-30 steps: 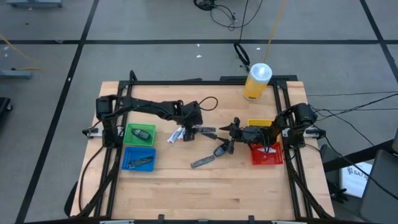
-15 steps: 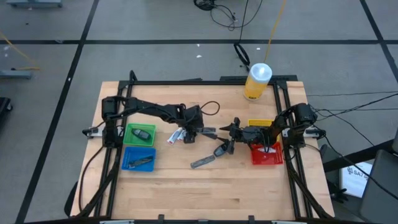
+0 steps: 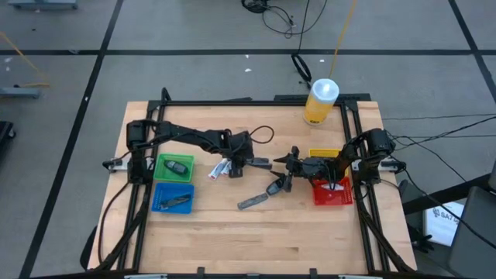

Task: Pick & Place Travel size toiletries
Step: Put the black comb into the blue bin

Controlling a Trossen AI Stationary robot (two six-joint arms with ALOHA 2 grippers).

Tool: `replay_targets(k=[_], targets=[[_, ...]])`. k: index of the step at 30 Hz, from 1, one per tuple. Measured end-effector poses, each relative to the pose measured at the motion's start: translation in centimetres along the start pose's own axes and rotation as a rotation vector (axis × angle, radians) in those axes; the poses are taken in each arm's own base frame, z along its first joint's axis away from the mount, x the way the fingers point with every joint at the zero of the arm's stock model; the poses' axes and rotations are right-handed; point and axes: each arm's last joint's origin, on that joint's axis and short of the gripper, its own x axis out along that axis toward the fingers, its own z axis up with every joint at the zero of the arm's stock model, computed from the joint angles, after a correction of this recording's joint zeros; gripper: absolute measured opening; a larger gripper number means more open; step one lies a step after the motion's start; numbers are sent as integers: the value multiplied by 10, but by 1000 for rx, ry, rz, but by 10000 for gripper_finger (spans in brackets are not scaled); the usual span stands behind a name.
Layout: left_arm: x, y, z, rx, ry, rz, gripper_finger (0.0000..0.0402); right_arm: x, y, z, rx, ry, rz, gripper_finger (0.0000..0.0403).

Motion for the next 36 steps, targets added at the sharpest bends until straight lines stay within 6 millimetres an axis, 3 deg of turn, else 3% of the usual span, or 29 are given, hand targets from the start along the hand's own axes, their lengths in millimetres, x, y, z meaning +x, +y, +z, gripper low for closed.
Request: replay_targets(k=[11,19,26,32,36], targets=[[-20,-6,15,25,167,68,138,0,0,0,0,0,0,226],[-58,-23,34,52,378,146,138,0,0,0,-2,0,0,226],[-120,-67,32,30,511,229,138,0,0,0,-14,-1,-2,226],[-190,-104,8,-229,517,298,138,2,-9,4,-29,-30,-35,226],[-226,-133,-8,-442,448,166,138,3,-15,6,-19,-53,-54,226]])
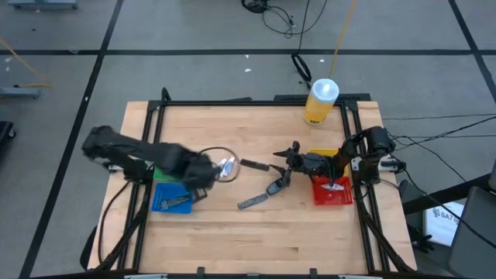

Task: Pick & Place Travel size toiletries
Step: Put the black comb into the blue bin, then put the white toothpaste into the red bin

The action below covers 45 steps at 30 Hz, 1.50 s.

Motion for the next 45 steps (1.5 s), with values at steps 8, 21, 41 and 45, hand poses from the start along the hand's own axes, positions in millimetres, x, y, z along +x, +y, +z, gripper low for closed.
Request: replay_targets(k=[8,21,41,45], targets=[[-27,-28,-62,-214,-29,-120,138,0,0,11,29,-107,45,226],[52,-38,-114,90,306,84,138,-3,6,19,50,-193,125,226],[108,-22,-104,283,259,145,260,-2,3,19,43,-189,107,226],[101,-11,-102,136,315,239,305,-2,3,19,43,-189,108,226]])
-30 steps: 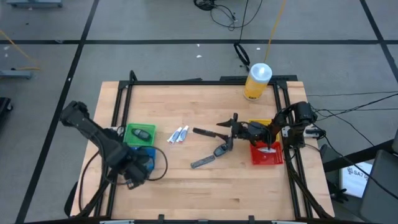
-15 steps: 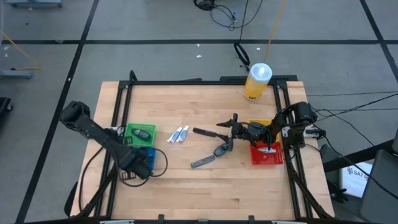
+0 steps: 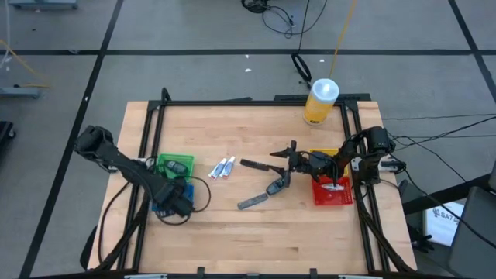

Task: Pick & Place Travel size toiletries
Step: Put the white toothpaste into the red bin

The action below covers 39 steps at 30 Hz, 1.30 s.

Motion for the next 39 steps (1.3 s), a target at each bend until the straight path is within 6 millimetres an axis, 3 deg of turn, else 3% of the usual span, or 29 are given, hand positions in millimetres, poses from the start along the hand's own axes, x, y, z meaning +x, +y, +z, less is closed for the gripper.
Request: replay_targets(k=[5,10,14,16,20,25,29,34,39], targets=[[-19,11,-1,-164,-74,-7,337,0,0,0,0,0,0,226],[-35,9,18,-419,-477,-53,338,0,0,0,0,-1,0,226],[-43,-2,40,-553,-908,-90,326,0,0,0,-2,-2,0,226],[-45,-10,62,-586,-1075,-102,317,0,0,0,-3,-1,-1,226],[-41,-13,108,-589,-1208,-107,299,0,0,0,-3,0,-1,226],[-28,11,161,-656,-1164,-189,276,0,0,0,-4,5,0,226],[-11,37,189,-722,-1052,-288,259,0,0,-1,-4,8,-1,226],[18,64,208,-793,-786,-491,242,0,0,-2,-3,19,-1,226],[40,71,219,-835,-619,-573,237,0,0,-3,-5,28,-1,226]])
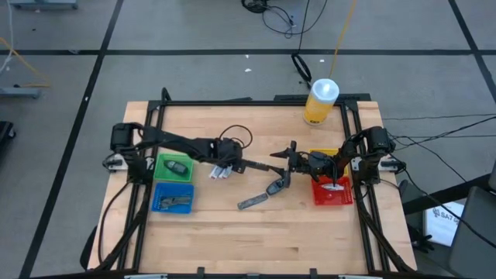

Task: Pick & Place Travel size toiletries
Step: Put the white toothpaste into the red bin

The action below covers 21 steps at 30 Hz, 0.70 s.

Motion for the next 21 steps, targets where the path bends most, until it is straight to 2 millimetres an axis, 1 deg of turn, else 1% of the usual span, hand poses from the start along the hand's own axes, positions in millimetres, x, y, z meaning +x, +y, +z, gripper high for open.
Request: replay_targets(k=[5,9,14,21], targets=[[11,1,-1,-20,19,9,238,0,0,0,0,3,0,226],[12,-2,-7,5,14,12,225,0,0,0,0,4,0,226],[8,-9,-17,42,37,-13,182,0,0,0,0,5,0,226],[2,-11,-20,93,49,-29,112,0,0,0,4,5,0,226]])
